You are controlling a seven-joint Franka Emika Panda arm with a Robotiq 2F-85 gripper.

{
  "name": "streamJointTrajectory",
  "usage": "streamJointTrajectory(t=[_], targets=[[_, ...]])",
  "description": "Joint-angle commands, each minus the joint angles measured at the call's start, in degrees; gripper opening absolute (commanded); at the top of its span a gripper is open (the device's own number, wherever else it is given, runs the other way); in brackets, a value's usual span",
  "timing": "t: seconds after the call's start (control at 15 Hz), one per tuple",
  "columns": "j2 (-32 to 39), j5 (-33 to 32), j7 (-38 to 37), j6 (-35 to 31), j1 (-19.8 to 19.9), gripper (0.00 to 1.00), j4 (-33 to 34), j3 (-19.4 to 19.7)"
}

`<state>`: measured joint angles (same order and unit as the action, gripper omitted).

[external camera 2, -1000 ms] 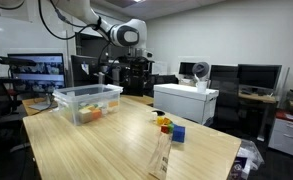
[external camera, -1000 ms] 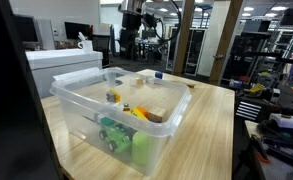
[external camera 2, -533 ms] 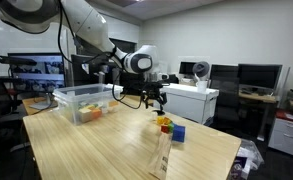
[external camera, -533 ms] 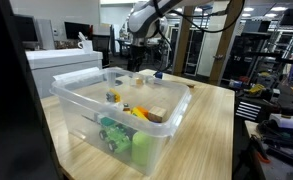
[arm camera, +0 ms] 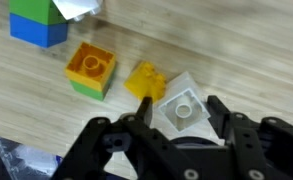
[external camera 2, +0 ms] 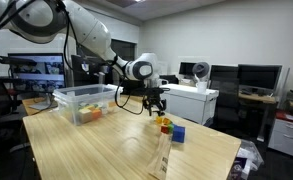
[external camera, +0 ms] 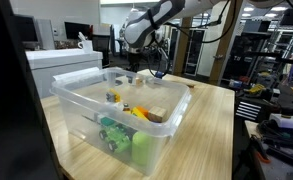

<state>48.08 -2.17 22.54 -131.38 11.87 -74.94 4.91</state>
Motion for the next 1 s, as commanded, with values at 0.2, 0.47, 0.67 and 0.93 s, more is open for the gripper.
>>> streamJointTrajectory(t=[0.2, 0.47, 0.67, 0.93], targets=[[0.4, -2.0, -1.5, 0.3, 0.4, 0.27, 1.1, -0.2], [-2.0, 0.7, -1.6, 1.6, 0.9, 0.27, 5.8, -2.6], [-7.1, 3.1, 0.4, 3.3, 0.3, 0.27, 5.6, -6.7], [-19.7, 11.6, 7.3, 7.5, 0.6, 0.27, -5.9, -15.2]])
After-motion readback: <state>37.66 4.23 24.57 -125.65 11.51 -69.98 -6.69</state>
